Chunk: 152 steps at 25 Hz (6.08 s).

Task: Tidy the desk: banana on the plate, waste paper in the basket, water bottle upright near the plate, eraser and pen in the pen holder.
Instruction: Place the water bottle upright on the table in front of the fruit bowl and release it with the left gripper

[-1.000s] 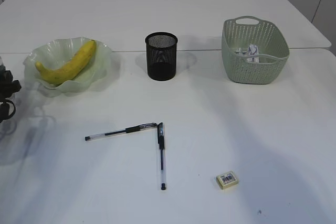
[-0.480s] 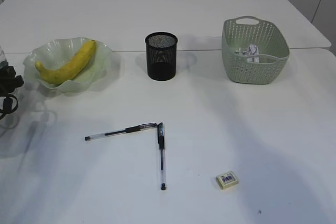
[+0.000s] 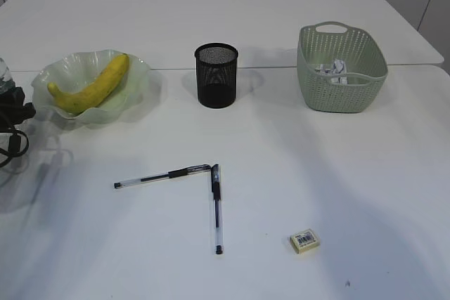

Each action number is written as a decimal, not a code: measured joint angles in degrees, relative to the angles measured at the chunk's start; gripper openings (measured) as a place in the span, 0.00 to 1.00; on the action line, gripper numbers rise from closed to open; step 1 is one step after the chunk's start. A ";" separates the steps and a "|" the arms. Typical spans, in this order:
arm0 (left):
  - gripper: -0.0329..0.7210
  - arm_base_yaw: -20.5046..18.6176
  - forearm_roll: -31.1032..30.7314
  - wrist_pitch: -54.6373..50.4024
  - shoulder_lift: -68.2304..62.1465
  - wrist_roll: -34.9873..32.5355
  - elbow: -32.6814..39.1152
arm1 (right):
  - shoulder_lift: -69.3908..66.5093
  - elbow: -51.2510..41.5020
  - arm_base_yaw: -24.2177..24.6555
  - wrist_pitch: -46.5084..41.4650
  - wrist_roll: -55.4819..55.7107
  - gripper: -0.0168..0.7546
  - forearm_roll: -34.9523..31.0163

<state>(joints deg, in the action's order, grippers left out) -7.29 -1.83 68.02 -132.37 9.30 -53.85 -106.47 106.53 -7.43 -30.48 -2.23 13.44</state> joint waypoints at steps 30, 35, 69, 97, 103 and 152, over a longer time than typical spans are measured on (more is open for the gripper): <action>0.54 0.00 0.10 0.12 -0.13 0.00 -0.09 | 0.00 0.00 0.00 1.99 0.00 0.65 0.00; 0.54 0.00 0.34 0.12 -0.13 0.00 -0.09 | 0.00 0.00 0.00 1.99 0.00 0.65 0.14; 0.60 0.00 2.49 0.12 -0.13 0.21 -0.09 | 0.00 0.00 0.00 2.43 0.00 0.65 1.05; 0.58 -1.69 -2.00 0.12 -0.13 0.21 -0.09 | 0.00 0.00 0.00 4.38 0.00 0.65 1.15; 0.58 -1.80 -2.49 0.12 -0.13 0.21 -0.09 | 0.00 0.00 0.00 4.75 0.00 0.65 1.15; 0.78 -1.80 -2.39 -1.87 0.43 2.90 -0.21 | 0.00 0.00 0.09 5.38 0.00 0.65 1.59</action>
<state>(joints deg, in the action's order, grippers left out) -9.09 -4.22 66.15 -131.94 12.20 -54.06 -106.47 106.53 -7.34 -25.10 -2.23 15.03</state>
